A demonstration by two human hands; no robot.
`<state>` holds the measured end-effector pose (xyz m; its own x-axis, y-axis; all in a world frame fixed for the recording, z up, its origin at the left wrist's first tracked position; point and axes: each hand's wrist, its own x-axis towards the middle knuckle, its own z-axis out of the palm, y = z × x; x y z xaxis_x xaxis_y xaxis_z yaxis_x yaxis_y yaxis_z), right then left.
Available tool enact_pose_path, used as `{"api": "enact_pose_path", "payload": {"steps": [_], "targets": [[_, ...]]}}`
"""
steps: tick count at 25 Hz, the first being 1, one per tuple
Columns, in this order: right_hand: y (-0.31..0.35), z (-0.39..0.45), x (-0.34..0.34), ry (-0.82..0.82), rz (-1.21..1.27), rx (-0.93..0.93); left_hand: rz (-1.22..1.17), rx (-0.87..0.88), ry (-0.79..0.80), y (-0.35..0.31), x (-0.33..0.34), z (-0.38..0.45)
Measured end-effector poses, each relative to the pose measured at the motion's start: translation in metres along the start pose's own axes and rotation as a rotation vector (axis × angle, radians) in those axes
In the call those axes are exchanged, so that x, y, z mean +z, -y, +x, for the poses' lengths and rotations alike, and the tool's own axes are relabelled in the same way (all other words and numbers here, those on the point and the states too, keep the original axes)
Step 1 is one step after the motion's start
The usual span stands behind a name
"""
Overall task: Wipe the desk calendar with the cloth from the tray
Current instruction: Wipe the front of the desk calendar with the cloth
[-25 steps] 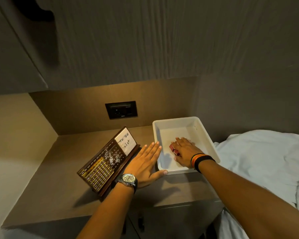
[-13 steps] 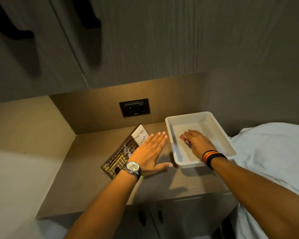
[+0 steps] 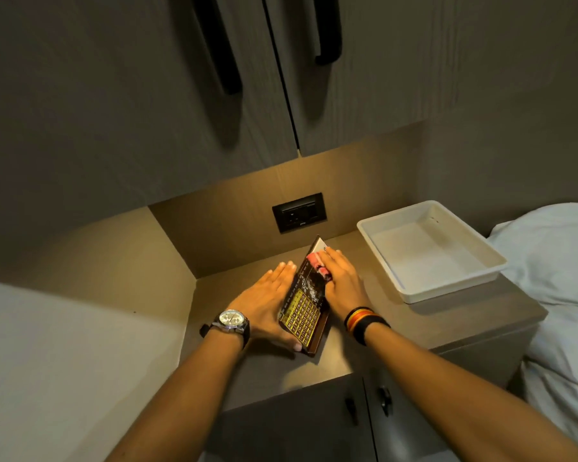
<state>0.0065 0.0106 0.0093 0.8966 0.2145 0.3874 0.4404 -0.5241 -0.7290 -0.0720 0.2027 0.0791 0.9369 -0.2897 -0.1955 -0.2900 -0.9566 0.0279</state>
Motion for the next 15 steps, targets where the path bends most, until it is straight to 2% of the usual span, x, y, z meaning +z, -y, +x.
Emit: {"api": "enact_pose_path", "payload": {"steps": [4, 11, 15], "targets": [[0.005, -0.009, 0.019, -0.045, 0.064, 0.061, -0.096, 0.006, -0.050, -0.004, 0.018, 0.006], [-0.008, -0.051, 0.039, 0.042, 0.121, -0.044, -0.244, -0.040, -0.111, -0.009, 0.032, 0.006], [-0.024, -0.029, 0.026, 0.026, 0.101, 0.051, -0.241, -0.055, -0.107, -0.011, 0.032, 0.009]]}}
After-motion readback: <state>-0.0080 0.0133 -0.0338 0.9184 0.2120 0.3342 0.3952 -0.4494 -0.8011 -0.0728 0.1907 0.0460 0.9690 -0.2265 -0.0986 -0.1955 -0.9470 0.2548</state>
